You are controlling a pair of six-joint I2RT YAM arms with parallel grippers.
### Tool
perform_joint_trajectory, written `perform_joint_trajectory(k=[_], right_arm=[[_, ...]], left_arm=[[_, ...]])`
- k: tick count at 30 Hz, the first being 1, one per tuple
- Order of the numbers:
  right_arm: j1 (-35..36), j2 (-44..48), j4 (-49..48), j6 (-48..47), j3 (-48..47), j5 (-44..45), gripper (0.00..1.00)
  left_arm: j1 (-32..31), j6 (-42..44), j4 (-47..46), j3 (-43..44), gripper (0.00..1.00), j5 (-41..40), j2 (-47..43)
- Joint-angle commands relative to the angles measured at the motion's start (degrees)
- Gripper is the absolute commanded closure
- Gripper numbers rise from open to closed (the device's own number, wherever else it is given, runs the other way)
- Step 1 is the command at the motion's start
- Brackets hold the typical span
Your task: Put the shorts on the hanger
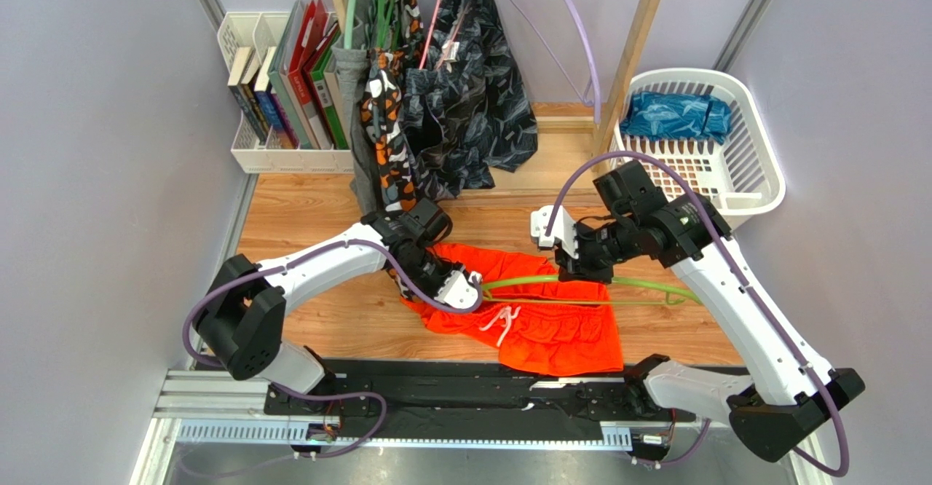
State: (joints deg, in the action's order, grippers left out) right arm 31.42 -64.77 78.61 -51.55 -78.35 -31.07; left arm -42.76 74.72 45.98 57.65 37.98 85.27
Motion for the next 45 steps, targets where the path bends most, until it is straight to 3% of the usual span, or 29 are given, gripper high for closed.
perform_joint_trajectory(k=[1, 9, 14, 25, 28, 34, 40, 45], right_arm=[[0.04, -0.35, 4.88, -1.27, -0.49, -0.75, 1.0], [0.31, 0.0, 5.5, -0.48, 0.03, -1.71, 1.0], [0.92, 0.44, 4.62, -0.3, 1.27, -1.71, 1.0], [1.8, 0.53, 3.39, -1.1, 0.92, -1.19, 1.0], [2.24, 0.18, 2.87, -1.45, 0.91, -0.75, 1.0], [2.86, -0.27, 1.11, -0.75, 1.09, -0.66, 1.0], [3.3, -0.88, -1.79, -0.04, 1.97, -0.05, 1.0], [3.91, -1.85, -4.16, 0.4, 1.97, 0.13, 1.0]], left_arm=[[-0.22, 6.05, 5.87, 1.06, 0.63, 1.57, -0.72], [0.49, -3.51, 7.21, 5.45, 0.52, 3.07, -4.5], [0.84, -11.95, 3.95, 7.92, 0.51, 0.87, -0.99], [0.84, -16.79, 1.49, 8.89, 0.49, -0.71, 5.78], [0.84, -17.32, 1.13, 8.54, 0.53, -1.06, 6.39], [0.84, -16.19, 4.38, 8.19, 0.71, -1.06, 5.52], [0.84, -14.24, 6.85, 6.16, 0.99, -0.1, 0.6], [0.84, -18.19, 7.9, 8.96, 1.0, 1.48, -0.37]])
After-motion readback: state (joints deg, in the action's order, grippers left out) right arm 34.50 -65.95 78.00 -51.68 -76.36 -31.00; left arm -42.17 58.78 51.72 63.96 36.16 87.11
